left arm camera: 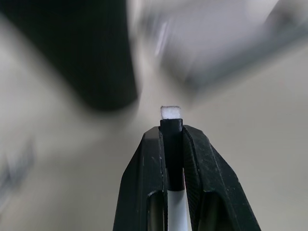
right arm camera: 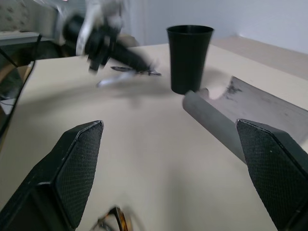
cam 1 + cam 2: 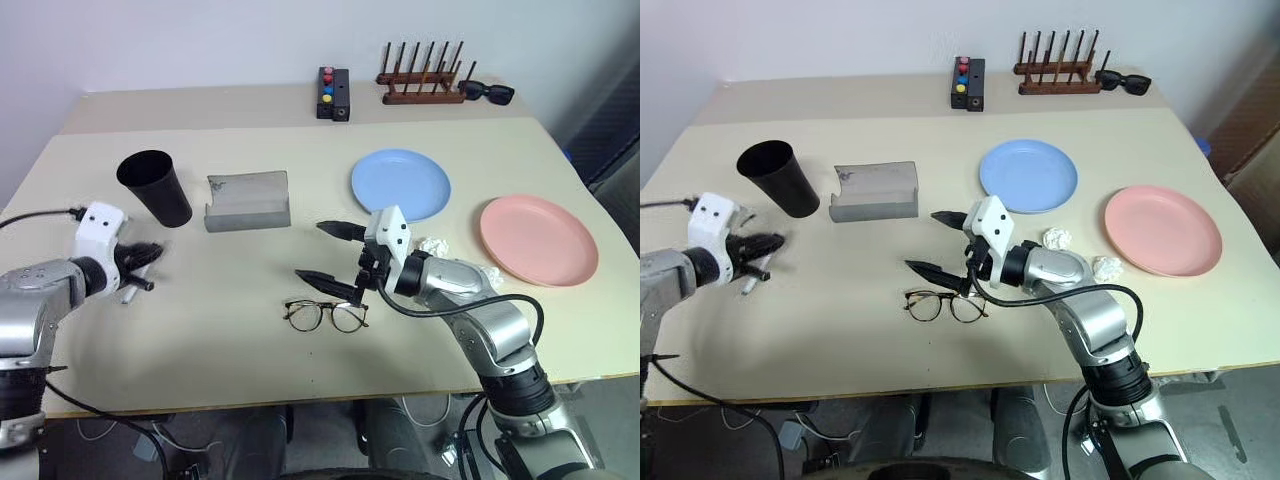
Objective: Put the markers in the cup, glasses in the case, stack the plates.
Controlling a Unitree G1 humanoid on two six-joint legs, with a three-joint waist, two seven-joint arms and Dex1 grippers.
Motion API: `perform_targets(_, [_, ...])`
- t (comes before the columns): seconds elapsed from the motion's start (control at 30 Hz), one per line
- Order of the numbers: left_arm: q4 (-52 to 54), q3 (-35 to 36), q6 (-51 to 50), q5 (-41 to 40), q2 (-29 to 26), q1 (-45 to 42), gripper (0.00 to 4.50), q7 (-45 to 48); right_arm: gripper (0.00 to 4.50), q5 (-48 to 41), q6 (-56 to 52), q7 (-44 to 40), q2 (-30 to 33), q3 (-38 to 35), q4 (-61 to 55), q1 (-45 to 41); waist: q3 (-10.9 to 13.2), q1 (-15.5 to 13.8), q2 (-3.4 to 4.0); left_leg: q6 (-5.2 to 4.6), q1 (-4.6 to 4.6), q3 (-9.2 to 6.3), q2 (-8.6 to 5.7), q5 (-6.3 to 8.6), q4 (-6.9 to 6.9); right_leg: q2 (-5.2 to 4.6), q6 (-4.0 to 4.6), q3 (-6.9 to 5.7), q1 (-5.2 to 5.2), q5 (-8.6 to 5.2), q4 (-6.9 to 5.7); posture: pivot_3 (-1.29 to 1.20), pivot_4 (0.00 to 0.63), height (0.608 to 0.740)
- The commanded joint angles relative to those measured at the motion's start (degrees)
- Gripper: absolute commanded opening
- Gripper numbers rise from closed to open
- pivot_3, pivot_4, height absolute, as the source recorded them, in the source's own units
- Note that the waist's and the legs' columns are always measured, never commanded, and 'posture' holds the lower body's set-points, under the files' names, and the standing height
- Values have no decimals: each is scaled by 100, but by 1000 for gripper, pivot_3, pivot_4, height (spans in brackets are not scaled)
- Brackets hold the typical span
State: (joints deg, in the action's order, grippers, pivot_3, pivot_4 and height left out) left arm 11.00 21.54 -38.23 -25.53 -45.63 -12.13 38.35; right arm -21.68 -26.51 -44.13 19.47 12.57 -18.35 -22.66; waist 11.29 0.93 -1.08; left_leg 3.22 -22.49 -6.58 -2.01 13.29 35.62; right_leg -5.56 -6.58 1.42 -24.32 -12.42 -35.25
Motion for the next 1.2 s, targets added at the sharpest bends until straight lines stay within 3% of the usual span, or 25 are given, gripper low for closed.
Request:
perform_targets(0.03, [603, 751, 547, -569, 314, -211, 51, -48, 4500, 91, 417, 152, -259, -58, 123, -245, 0, 1, 0, 0, 1, 1, 0, 0, 0, 0, 0, 0, 1, 0, 0, 0, 150, 739])
perform_targets(0.17, [148, 677, 1691, 115, 773, -981, 51, -921, 4500, 238, 840, 422, -754, -60, 539, -626, -2, -1, -2, 11, 4, -1, -1, -7, 4, 3, -13, 0, 3, 11, -6, 0, 150, 739])
perform_targets(0.3, [-1111, 461, 2827, 1219, 1159, -2084, 51, -2463, 4500, 319, 1082, 393, -943, 25, 800, -700, -7, -16, -9, 16, 4, -3, -3, -10, 3, 5, -20, -1, 5, 16, -5, 0, 150, 739])
perform_targets(0.47, [-2408, 199, 3992, 1738, 1452, -2811, 51, -3097, 4500, 310, 1217, 307, -1060, 113, 924, -691, -7, -8, -9, 16, 2, -1, -6, -11, 1, 4, -33, 0, 5, 23, -1, 0, 150, 739])
perform_targets(0.83, [-4124, -90, 5386, 1813, 1796, -3308, 51, -3231, 4500, 273, 1342, 293, -1222, 95, 1054, -687, -7, 25, -9, 16, 3, -2, -6, -11, 1, 5, -34, -1, 3, 24, -5, 0, 150, 739])
perform_targets(1.2, [-4503, -186, 5664, 1717, 2009, -3175, 51, -3223, 4500, 244, 1315, 292, -1241, 85, 1022, -685, -7, 14, -9, 16, 2, -2, -6, -11, 3, 5, -36, -1, 4, 25, -6, 0, 150, 739])
